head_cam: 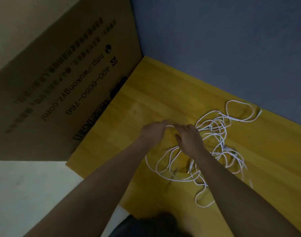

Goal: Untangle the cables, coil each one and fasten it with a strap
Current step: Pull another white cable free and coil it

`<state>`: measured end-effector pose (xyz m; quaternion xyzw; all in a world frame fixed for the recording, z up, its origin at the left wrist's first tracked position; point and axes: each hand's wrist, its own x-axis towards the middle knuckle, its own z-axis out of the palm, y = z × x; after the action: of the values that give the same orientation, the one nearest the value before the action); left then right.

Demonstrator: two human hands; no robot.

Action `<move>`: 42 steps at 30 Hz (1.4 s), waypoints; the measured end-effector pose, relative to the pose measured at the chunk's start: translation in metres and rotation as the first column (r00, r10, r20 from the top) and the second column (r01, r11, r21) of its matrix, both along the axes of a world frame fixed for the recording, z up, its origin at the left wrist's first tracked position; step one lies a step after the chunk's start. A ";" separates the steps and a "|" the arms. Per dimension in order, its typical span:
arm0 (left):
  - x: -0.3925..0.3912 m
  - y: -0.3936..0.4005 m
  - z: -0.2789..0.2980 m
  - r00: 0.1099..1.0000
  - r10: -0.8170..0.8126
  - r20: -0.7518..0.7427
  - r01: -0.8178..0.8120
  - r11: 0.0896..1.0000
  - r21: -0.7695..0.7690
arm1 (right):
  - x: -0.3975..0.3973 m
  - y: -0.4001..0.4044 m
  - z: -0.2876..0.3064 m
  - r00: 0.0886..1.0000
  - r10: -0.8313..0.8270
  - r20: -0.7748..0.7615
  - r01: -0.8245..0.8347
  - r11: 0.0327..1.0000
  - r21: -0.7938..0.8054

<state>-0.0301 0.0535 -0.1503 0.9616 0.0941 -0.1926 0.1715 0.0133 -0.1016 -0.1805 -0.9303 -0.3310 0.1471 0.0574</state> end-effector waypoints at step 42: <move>0.084 0.064 0.402 0.503 0.041 0.864 0.275 0.939 -0.205 | 0.056 0.005 0.427 0.742 -0.671 0.019 -0.081 -0.061 0.995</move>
<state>0.0544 0.1174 0.2514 0.8932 -0.1015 0.2841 0.3333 0.0694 -0.0961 0.2468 -0.6629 -0.1070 -0.4028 0.6220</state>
